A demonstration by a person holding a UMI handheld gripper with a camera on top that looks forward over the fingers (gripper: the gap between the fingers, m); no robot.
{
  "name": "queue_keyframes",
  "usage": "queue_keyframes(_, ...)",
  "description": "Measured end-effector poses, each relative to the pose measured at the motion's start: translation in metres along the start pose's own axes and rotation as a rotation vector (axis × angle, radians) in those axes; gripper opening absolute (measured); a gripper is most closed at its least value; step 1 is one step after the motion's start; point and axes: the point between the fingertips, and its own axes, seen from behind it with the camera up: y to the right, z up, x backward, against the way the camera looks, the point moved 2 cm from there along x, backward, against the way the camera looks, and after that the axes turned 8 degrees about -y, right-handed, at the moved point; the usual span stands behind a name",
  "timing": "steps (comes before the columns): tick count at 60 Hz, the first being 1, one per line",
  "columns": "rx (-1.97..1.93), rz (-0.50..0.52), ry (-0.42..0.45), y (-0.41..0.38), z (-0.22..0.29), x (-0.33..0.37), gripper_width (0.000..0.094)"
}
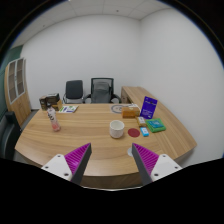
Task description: Pour water
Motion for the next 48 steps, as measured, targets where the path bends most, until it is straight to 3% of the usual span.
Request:
queue_keyframes(14,0.043,-0.002,-0.043,-0.035,-0.018,-0.022,0.0843)
queue_keyframes(28,0.091,0.039,-0.066,-0.133,-0.040,-0.068,0.0847)
queue_keyframes(37,0.080,0.103,-0.035,-0.226,-0.032,-0.107,0.0853)
queue_keyframes(48,0.071,0.172,0.064,-0.332,0.008,-0.163,0.0856)
